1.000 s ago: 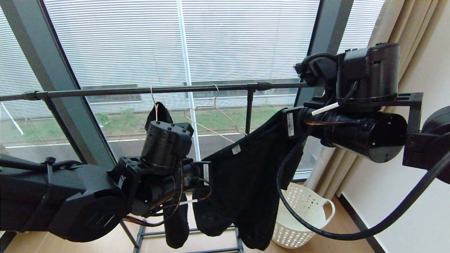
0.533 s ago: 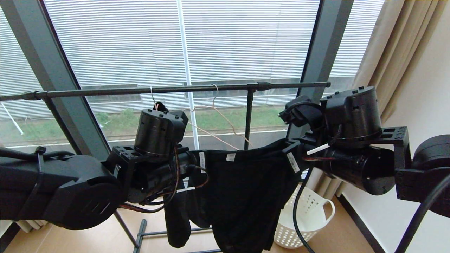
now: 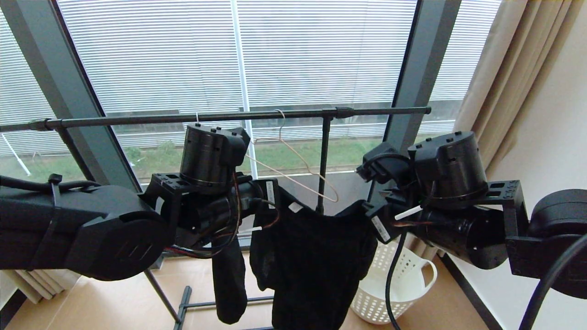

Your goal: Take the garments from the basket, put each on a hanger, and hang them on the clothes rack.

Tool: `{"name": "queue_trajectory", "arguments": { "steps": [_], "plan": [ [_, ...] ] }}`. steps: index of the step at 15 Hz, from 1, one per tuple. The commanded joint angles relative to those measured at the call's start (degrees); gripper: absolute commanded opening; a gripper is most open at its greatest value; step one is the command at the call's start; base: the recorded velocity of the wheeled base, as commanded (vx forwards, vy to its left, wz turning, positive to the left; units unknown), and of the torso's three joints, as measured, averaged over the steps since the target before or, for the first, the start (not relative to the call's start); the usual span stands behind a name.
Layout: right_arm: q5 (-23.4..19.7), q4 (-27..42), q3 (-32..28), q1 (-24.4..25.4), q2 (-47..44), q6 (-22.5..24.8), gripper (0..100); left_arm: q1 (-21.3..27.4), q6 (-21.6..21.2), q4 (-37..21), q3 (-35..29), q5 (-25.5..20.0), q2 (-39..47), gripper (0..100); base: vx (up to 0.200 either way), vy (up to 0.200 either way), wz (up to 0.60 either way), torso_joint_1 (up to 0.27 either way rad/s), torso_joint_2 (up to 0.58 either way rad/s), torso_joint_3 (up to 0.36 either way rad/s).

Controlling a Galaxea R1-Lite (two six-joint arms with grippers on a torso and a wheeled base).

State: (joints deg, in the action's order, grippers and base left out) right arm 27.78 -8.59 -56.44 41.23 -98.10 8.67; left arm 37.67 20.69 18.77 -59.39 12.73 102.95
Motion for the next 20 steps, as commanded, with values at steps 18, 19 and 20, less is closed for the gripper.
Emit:
{"name": "queue_trajectory", "arguments": {
  "steps": [18,19,20],
  "plan": [
    [-13.63,-21.55,2.57,10.54,-8.34,-12.27,100,1.88,-0.03,-2.69,-3.8,0.46,0.23,0,0.0,0.0,0.0,0.0,0.0,0.0],
    [-11.79,-21.73,1.77,10.54,-9.57,-12.27,100,2.15,-0.03,-2.69,-3.8,0.46,0.23,0,0.0,0.0,0.0,0.0,0.0,0.0],
    [-9.94,-21.73,0.9,10.54,-11.41,-12.36,100,2.23,-0.03,-2.69,-3.8,0.46,0.23,0,0.0,0.0,0.0,0.0,0.0,0.0]
  ]
}}
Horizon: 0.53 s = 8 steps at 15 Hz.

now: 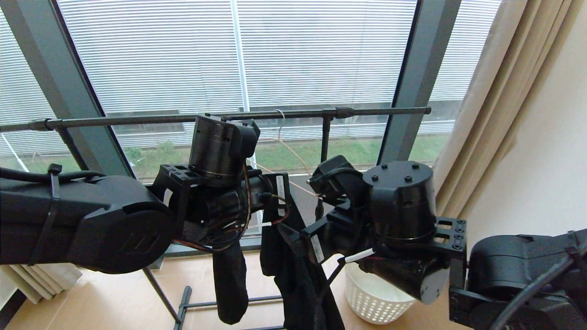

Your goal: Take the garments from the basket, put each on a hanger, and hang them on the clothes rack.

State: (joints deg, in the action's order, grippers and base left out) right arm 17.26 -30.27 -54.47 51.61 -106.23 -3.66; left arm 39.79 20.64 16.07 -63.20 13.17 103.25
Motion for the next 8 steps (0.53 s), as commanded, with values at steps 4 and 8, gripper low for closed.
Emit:
{"name": "queue_trajectory", "arguments": {
  "steps": [4,8],
  "plan": [
    [2.16,0.56,-2.05,-3.45,-5.48,0.41,100,0.11,0.02,0.02,0.35,0.11,-0.86,0,0.0,0.0,0.0,0.0,0.0,0.0],
    [2.07,0.65,-2.4,-6.0,-7.5,2.78,100,0.11,0.02,-1.92,0.35,0.11,-3.06,0,0.0,0.0,0.0,0.0,0.0,0.0]
  ]
}}
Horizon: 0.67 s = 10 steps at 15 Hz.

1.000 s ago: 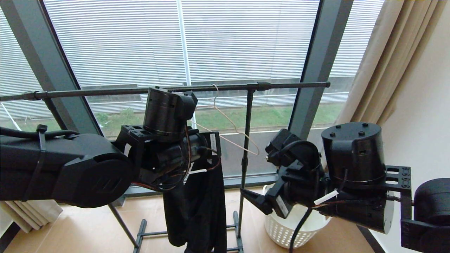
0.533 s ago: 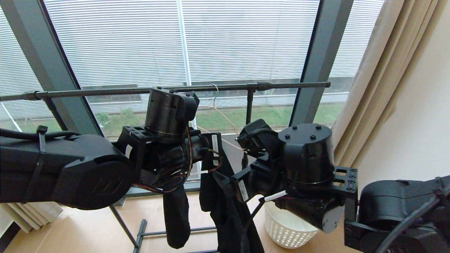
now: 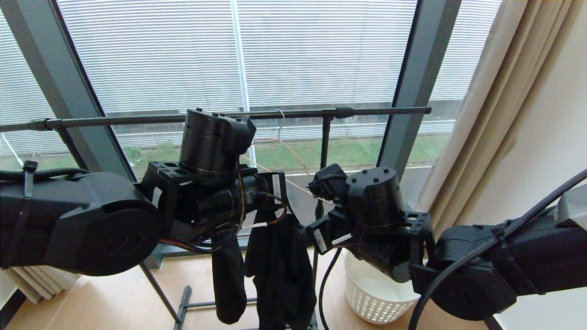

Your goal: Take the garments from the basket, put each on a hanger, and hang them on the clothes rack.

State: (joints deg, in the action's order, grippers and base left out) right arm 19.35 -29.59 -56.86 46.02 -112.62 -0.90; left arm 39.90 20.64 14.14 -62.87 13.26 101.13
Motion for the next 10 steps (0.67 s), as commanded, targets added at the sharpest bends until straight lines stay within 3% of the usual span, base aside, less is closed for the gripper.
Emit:
{"name": "queue_trajectory", "arguments": {
  "steps": [1,10],
  "plan": [
    [-0.01,0.06,-0.01,-0.76,-1.64,0.2,100,0.0,0.02,-0.08,0.03,0.01,-1.29,0,0.0,0.0,0.0,0.0,0.0,0.0],
    [-0.01,0.06,3.16,-5.33,-2.17,9.08,100,-0.44,0.02,-0.17,0.11,0.01,-2.7,0,0.0,0.0,0.0,0.0,0.0,0.0]
  ]
}}
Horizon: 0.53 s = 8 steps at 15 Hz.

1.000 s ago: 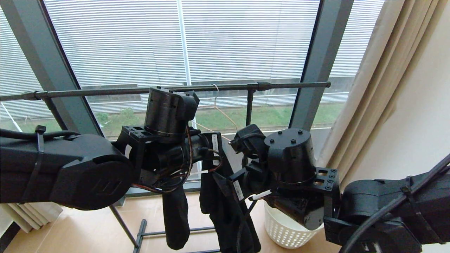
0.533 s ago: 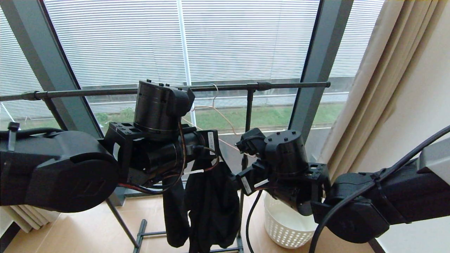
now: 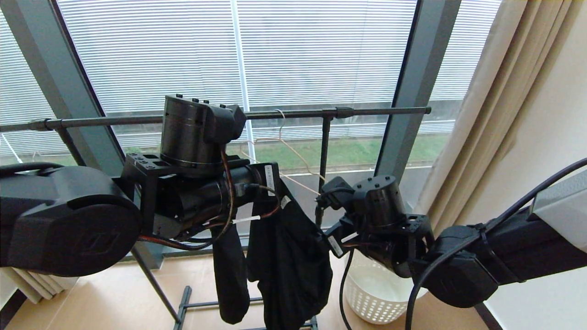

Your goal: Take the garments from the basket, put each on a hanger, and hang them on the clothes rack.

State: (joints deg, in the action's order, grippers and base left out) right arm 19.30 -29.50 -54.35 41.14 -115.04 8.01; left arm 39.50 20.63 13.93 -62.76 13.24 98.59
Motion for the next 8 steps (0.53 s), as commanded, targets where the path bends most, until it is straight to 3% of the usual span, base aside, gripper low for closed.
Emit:
{"name": "queue_trajectory", "arguments": {
  "steps": [1,6,7,8],
  "plan": [
    [-0.05,-0.03,1.08,-0.63,0.26,0.6,100,-0.03,0.03,0.04,0.0,0.03,-0.15,0,0.0,0.0,0.0,0.0,0.0,0.0],
    [-0.14,-0.12,1.7,-1.15,0.17,2.27,100,-0.03,0.03,0.04,0.0,0.03,-0.68,0,0.0,0.0,0.0,0.0,0.0,0.0],
    [-0.14,-0.12,1.79,-1.5,0.17,2.89,0,-0.03,0.03,-0.05,0.0,0.03,-0.76,0,0.0,0.0,0.0,0.0,0.0,0.0],
    [-0.14,-0.12,1.7,-1.59,0.26,2.98,0,-0.12,0.03,-0.05,0.0,-0.06,-0.76,0,0.0,0.0,0.0,0.0,0.0,0.0]
  ]
}}
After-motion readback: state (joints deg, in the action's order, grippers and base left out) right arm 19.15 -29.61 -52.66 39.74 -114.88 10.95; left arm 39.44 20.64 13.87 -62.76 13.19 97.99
